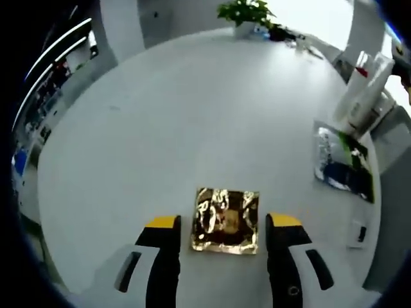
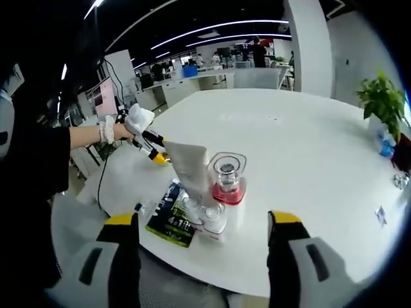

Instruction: Arrange the skincare products in the storage area until every visible bottle or jar stands upright without overlapping.

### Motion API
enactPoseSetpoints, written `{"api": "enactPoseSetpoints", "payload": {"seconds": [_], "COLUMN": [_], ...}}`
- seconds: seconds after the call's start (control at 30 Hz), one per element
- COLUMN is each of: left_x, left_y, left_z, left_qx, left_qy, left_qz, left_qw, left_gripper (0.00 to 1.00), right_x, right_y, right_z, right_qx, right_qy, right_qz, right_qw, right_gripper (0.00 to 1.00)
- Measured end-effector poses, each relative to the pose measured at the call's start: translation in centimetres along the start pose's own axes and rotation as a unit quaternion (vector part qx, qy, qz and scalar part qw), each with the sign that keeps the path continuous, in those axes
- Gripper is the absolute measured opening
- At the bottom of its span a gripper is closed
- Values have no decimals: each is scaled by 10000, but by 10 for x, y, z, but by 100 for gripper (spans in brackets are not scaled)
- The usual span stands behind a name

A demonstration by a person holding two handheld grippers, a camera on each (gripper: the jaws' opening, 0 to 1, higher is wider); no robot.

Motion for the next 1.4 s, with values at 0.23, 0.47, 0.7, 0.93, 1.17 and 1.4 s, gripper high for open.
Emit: {"api": "enactPoseSetpoints", "payload": {"seconds": [0.23, 0.47, 0.7, 0.93, 1.17, 1.4], "left_x": [1, 2, 2, 3, 3, 5], "left_y": [0, 0, 1, 1, 0, -5], "left_z": [0, 3, 1, -2, -11, -28], "left_qx": [-29, 16, 6, 17, -226, -557], "left_qy": [-7, 4, -12, 44, -27, -157], "left_qz": [35, 38, 102, 163, 273, 450], "left_qw": [10000, 10000, 9999, 9999, 9994, 9973], "left_gripper": [51, 43, 37, 37, 37, 37], "right_x": [-2, -3, -2, 2, 7, 10], "right_y": [2, 3, 2, 2, 0, -1], "right_z": [-1, 1, 1, 2, 3, 5], "right_qx": [12, 54, 31, 6, 3, 3], "right_qy": [22, 64, 54, 33, 11, 5], "right_qz": [-16, -11, -16, -90, -141, -197], "right_qw": [10000, 10000, 10000, 10000, 9999, 9998], "right_gripper": [83, 83, 82, 82, 82, 85]}}
Point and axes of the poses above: the point that each gripper's makers call its tool centre point, and the gripper's own axes: x roughly backward along the fingers, z roughly to its left, y roughly out of its top, the point moved 3 cm from there along x, roughly backward along the fingers, and after that the axes turned 1 degree about -y, right-handed, at the moved point
